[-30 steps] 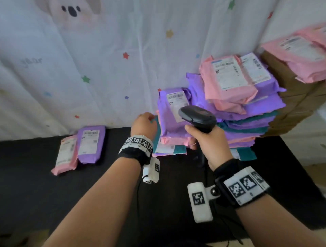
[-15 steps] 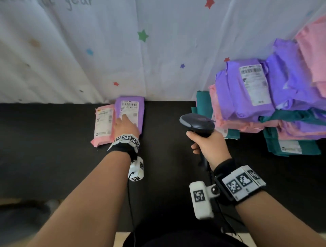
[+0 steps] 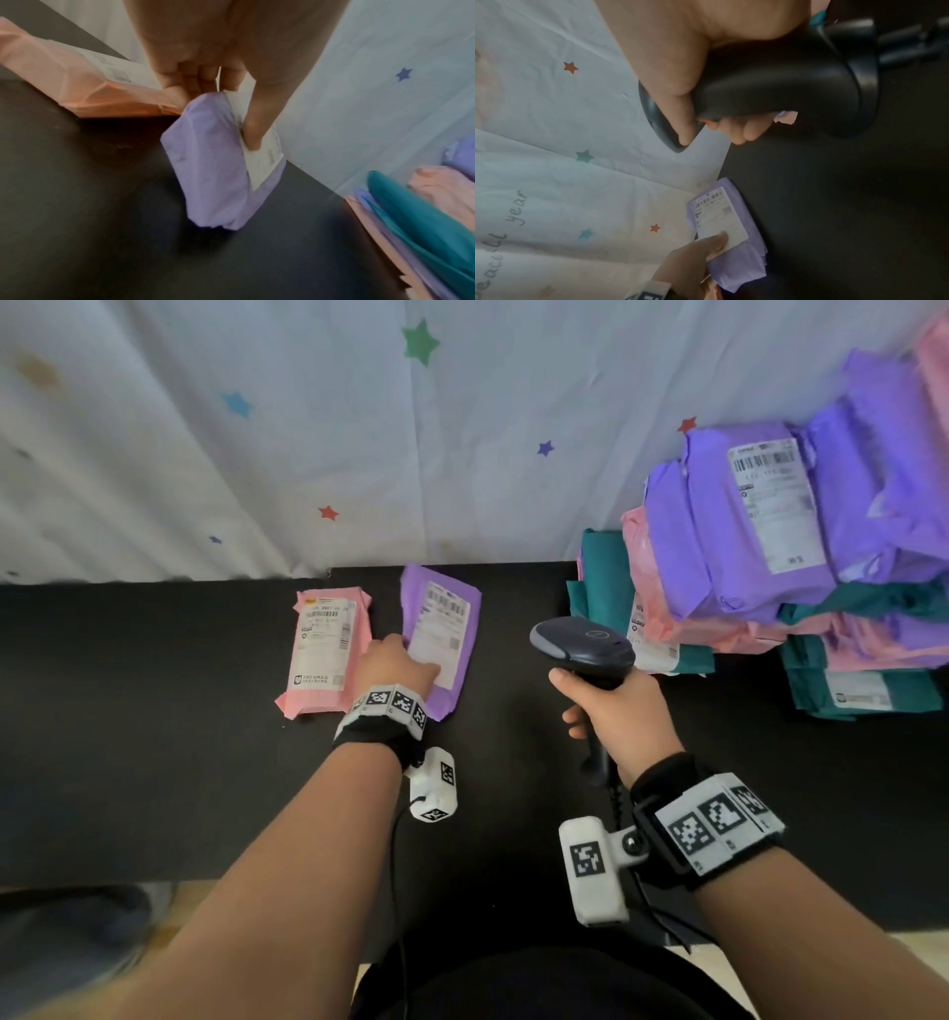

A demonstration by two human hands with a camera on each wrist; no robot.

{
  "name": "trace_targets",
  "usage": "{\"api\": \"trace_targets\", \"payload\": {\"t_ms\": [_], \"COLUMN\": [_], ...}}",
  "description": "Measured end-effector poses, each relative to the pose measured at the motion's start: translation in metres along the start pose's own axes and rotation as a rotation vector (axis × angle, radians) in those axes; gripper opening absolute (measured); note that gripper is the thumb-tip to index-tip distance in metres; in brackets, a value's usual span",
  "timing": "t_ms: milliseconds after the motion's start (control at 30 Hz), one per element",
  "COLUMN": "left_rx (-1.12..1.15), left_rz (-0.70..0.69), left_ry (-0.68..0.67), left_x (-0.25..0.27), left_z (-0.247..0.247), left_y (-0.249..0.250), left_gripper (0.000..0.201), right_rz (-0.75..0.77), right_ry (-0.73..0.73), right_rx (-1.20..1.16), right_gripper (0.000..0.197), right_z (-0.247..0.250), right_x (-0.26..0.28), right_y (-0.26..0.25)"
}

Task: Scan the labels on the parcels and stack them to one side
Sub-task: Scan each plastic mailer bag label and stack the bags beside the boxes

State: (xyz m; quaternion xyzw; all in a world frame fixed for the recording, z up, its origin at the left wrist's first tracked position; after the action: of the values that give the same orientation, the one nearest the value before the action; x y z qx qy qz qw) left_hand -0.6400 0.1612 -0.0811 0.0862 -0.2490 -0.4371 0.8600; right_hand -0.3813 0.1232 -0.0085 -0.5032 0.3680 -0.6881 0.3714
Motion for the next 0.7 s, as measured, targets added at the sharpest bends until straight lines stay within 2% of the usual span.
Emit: {"api": "trace_targets", "payload": {"t_ms": [133,300,367,467,600,700], "left_rx": [0.107,0.388,0.504,0.671,0.895,1.045], "left_rz": [0.003,0.024,0.017,0.042,0.045,0.053], "left_ry": [-0.006,-0.015,0.018,-0.003,-0.018,-0.053], "left_x": [0.022,0.058,0.073,0.095,0.119,0.132], "left_z": [-0.003,-0.003,0.001,0.008,0.017,0.018], "left_y": [0.012,0.029,0.038,0.051,0.068,0.078], "left_gripper": [0.042,0.030,0.025,0.018,0.020,0.029], "right_rz": [0.022,0.065,0.097,0.137,0.184,0.226], "right_ry": [-0.008,-0.008,-0.011,-0.012,-0.036,-0.072], "right_rx": [-0.002,-0.019,-0.033,-0.056,-0.084,-0.095], "right_gripper": [0.021,0.030,0.030,0.029,0.029,0.023], "right_z": [0.012,0.037,0.048,0.062,0.078,0.087], "right_x": [0.005,0.013,0.017,0.022,0.030,0.036], "right_y": [-0.001,-0.003,-0.005,-0.011,-0.022,-0.032]}}
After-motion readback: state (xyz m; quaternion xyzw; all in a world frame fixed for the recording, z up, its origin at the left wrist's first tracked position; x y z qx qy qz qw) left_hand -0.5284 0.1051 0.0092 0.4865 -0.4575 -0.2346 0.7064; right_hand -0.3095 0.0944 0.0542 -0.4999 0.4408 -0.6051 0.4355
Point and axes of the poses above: each hand's wrist, its own x-axis away from the middle knuckle, its own z-axis out of the back of the hand, y = z × x, the point moved 5 cm from there along -x, towards the middle knuckle, and after that the axes turned 6 degrees about y, right-handed, at the moved point
